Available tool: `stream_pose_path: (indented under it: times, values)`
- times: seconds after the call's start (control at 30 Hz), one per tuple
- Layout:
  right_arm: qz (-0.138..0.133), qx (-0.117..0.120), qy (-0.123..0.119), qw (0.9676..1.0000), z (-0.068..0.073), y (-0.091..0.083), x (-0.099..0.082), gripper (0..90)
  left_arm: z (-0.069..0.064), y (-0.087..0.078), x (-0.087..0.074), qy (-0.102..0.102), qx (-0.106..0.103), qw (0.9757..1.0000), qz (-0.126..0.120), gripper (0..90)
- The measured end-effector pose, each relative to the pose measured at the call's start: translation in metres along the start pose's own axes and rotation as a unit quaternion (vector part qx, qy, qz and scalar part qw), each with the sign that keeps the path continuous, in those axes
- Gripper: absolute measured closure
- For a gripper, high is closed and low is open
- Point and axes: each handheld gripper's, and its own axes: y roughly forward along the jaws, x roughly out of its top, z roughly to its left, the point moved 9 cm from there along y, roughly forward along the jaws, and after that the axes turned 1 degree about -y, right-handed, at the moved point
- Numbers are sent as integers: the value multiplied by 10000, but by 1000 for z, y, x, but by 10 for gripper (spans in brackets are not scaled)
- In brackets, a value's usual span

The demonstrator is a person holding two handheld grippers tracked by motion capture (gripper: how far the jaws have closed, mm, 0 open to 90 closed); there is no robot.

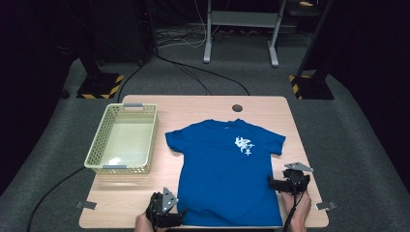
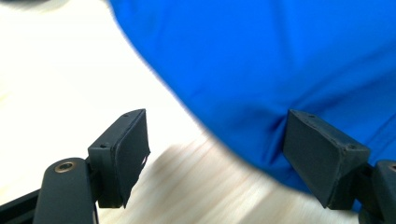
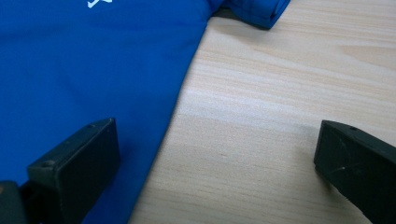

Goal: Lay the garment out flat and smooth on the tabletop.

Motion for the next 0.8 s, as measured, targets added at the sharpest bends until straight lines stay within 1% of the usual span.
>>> stream_pose_path:
  times: [0.03,0.1,0.17,0.2,0.23,0.3,0.33,0.4,0.47,0.5,0.57,0.6,0.67,0.7,0.73,0.8]
  values:
    - [-3,0,-3,10000,0,0,0,0,2,-3,-2,-28,5,10000,13,221]
    - [2,2,-3,10000,0,0,0,0,5,-10,-4,-120,-103,9999,-14,219]
    - [3,3,-1,10000,0,0,0,0,8,-20,-4,-258,-266,9992,-124,211]
    - [5,5,-4,10000,0,0,0,0,11,-25,-2,-369,-314,9986,-200,209]
    - [5,8,-3,10000,0,0,0,0,14,-28,0,-461,-339,9979,-297,205]
    - [3,6,-2,10000,-1,0,0,0,20,-30,7,-583,-292,9969,-432,192]
    - [5,4,0,10000,-1,0,0,0,21,-26,12,-608,-281,9966,-473,184]
    - [3,5,-8,10000,-1,0,0,0,18,-12,19,-553,-296,9970,-459,170]
    - [1,7,-13,10000,-1,-1,0,0,13,5,23,-414,-309,9981,-332,158]
    - [1,16,-36,10000,-1,-1,-1,0,11,13,24,-329,-295,9985,-319,155]
    - [-22,43,-109,9999,-2,-3,-2,0,11,25,25,-255,-201,9992,-215,147]
    - [-57,74,-135,9999,-4,-5,-3,0,13,30,24,-254,-164,9994,-196,143]
    - [-199,200,-90,9996,-9,-11,-5,0,19,37,23,-400,-179,9989,-179,121]
    - [-229,211,-51,9995,-13,-14,-7,0,21,38,23,-480,-217,9985,-161,94]
    - [-233,226,-29,9995,-17,-16,-9,0,24,39,23,-504,-182,9985,-148,74]
    - [-247,255,11,9994,-22,-20,-12,0,26,39,22,-564,-147,9982,-142,64]
